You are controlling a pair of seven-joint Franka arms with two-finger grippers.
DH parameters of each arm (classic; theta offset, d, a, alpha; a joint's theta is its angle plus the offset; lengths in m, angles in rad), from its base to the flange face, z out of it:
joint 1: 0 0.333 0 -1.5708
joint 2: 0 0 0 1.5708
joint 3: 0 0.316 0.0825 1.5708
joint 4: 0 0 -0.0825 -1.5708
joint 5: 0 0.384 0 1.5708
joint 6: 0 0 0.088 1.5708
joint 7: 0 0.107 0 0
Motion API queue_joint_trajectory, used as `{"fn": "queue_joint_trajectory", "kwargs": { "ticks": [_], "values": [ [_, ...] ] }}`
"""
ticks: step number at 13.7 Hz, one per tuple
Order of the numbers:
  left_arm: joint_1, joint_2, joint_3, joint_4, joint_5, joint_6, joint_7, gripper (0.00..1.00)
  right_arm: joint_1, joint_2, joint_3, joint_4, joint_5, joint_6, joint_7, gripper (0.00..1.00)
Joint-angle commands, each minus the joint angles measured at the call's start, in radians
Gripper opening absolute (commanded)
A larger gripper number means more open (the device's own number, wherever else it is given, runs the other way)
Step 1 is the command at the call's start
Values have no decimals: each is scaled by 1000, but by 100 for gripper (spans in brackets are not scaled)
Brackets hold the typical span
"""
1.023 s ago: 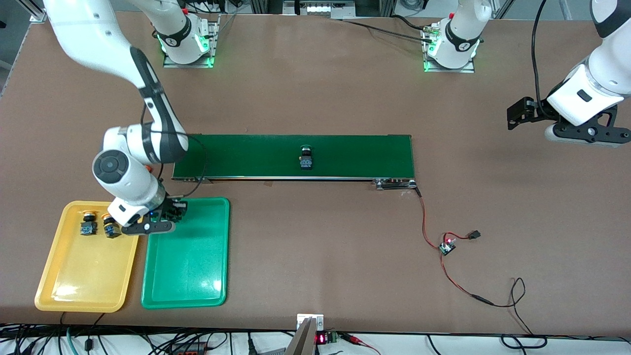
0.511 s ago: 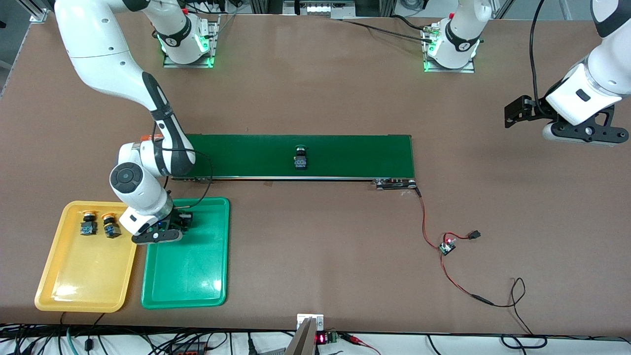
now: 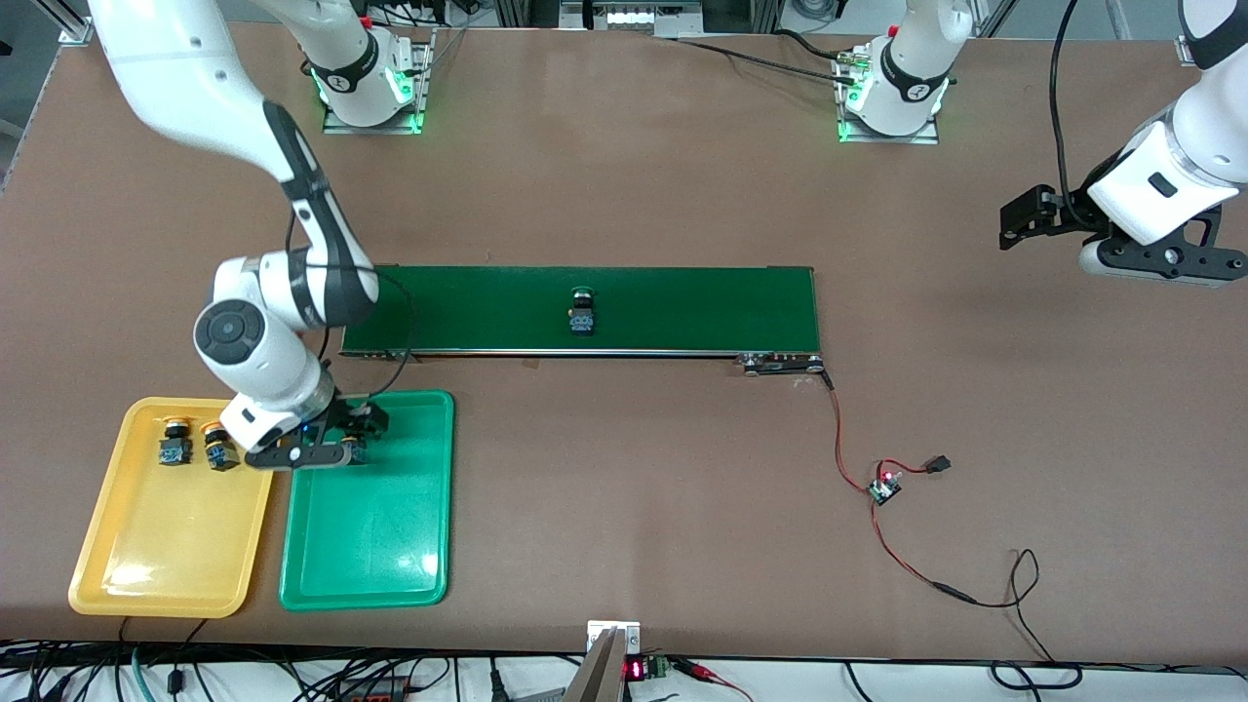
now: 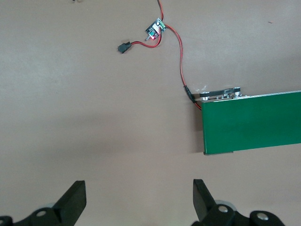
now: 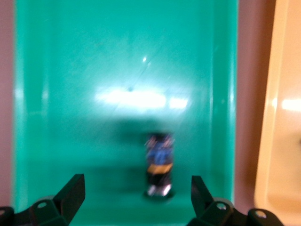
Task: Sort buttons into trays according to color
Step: 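Carry the black button over the green tray and open the right gripper, then return the right gripper to the belt and grasp the last black button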
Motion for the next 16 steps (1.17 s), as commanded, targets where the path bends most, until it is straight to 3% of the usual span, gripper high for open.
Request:
{"fn": "queue_joint_trajectory", "kwargs": {
  "ticks": [1, 4, 7, 12, 16],
  "values": [
    [-6, -1, -6, 17, -8, -14, 9, 100, 13, -207, 63, -222, 33, -42, 116, 100],
    [-4, 4, -3, 17, -6, -1, 9, 100, 16, -318, 172, -366, 44, -37, 286, 100],
    [-6, 2, -4, 18, 9, 4, 6, 100, 50, -336, 238, -388, 44, -36, 428, 100],
    [-7, 1, -7, 20, 9, 2, 7, 100, 148, -296, 249, -373, 43, -7, 579, 100],
    [-7, 1, -7, 20, 11, 2, 7, 100, 156, -273, 249, -357, 31, -7, 582, 100]
  ]
}}
